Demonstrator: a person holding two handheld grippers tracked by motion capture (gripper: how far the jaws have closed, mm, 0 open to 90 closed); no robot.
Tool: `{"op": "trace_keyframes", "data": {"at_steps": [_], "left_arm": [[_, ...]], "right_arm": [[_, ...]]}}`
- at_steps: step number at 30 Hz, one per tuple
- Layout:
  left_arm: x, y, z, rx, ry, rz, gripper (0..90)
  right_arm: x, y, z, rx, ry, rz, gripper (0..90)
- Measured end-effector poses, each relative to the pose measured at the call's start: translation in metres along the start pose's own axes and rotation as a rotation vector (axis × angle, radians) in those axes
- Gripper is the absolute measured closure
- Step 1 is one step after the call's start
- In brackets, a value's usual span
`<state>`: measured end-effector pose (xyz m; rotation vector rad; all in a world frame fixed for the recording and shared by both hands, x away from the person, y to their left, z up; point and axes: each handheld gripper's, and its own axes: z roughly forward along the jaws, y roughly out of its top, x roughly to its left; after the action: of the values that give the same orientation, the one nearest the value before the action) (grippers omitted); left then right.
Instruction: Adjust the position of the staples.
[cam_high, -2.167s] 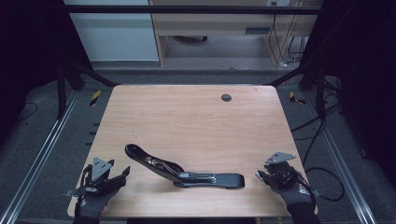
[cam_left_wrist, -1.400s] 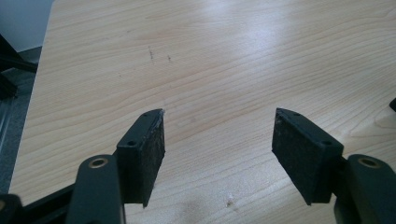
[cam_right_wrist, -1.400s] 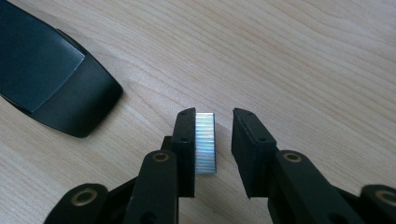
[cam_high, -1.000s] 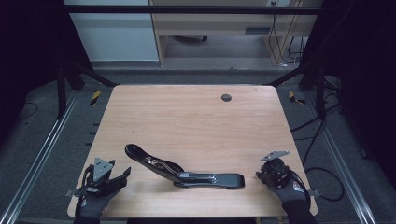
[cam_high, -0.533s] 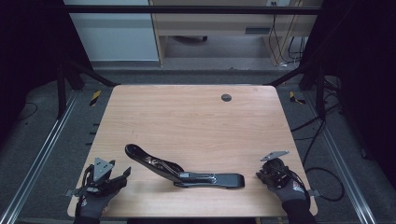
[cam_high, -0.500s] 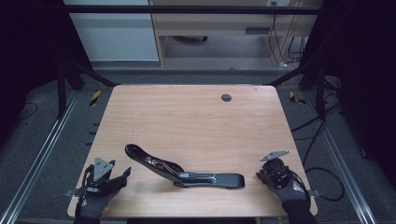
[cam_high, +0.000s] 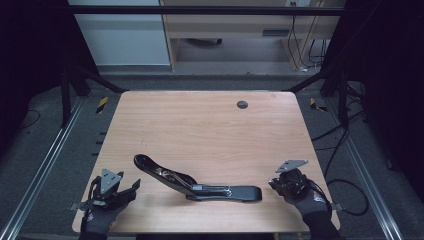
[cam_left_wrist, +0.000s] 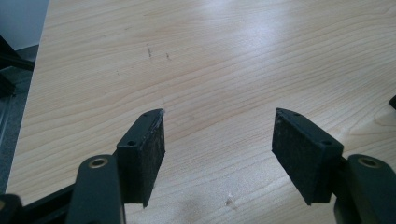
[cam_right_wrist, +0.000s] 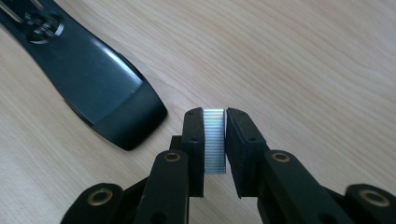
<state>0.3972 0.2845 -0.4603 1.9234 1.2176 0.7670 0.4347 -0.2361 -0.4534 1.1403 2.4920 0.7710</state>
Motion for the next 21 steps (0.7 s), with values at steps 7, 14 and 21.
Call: {"op": "trace_keyframes", "data": {"at_steps": [7,14,21], "left_arm": [[0.001,0.000,0.001,0.007,-0.001,0.000,33.9],[0.000,0.000,0.001,0.008,-0.001,0.003,33.9],[0.000,-0.001,0.002,0.011,0.000,0.001,33.9]], "right_arm": [[0.005,0.013,-0.007,-0.046,0.045,-0.067,78.0],[0.008,0.021,-0.010,-0.057,0.072,-0.098,78.2],[0.012,0.035,-0.014,-0.089,0.100,-0.126,78.2]]}}
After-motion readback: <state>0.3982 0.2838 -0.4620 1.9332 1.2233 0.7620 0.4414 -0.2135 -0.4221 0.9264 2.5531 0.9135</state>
